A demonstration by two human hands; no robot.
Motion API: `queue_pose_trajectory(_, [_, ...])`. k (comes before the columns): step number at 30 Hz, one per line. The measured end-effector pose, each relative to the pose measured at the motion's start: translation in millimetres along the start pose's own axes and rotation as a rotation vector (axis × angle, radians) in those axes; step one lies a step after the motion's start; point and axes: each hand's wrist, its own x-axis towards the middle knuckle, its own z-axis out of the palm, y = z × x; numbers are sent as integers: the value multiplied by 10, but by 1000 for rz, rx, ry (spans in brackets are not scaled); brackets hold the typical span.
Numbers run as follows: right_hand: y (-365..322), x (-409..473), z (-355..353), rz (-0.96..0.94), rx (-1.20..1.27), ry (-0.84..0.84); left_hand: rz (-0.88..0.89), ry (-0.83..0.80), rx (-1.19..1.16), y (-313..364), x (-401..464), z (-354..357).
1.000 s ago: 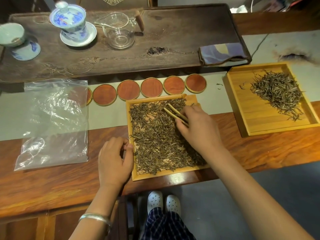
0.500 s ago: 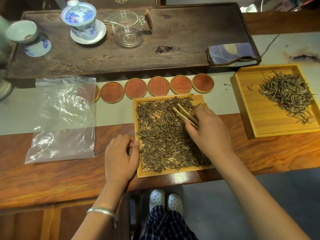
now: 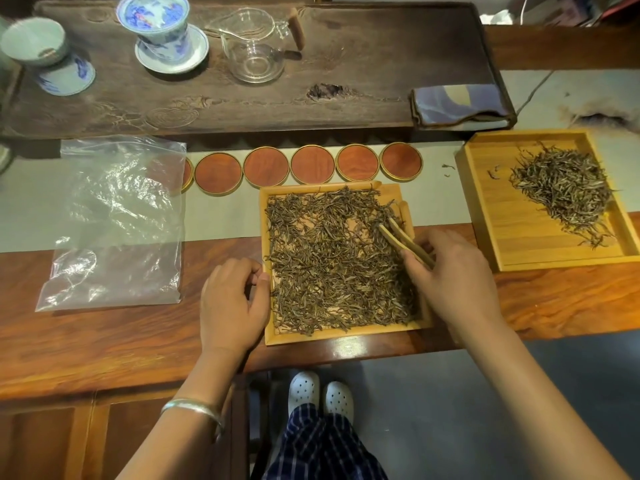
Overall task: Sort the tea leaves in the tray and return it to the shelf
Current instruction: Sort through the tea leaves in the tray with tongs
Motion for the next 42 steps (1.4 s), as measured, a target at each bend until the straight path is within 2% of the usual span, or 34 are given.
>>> queue_pose_trajectory(5, [-244,95,35,-71,52,35,-3,0,5,9,-7,-9])
queue_pose_trajectory(10, [-512,239,201,-158,69,-45,3,1,4,18,1,-23])
queue_pose_trajectory(13, [-419,239,208,-119,24,-53,8,-4,4,15,0,-28])
queue_pose_trajectory(18, [-342,258,155,-40,61,57,4,-5,9,18,1,-21])
queue_pose_trajectory(27, [-330,219,179,0,64,20,-5,-8,11,34,1,-32])
queue_pose_trajectory(30, [-376,94,110,-46,120,44,-6,-8,14,45,2,-32])
queue_pose_trajectory(33, [-498,-79,116,-156,148,-51,-7,-8,7,51,-4,-39])
queue_pose_trajectory(36, [-474,-159,163,-152,101,-121,0,-3,6,43,-5,-41])
queue_pose_trajectory(42, [-307,-188,77,-130,123,-48,4,3,13,44,6,-21])
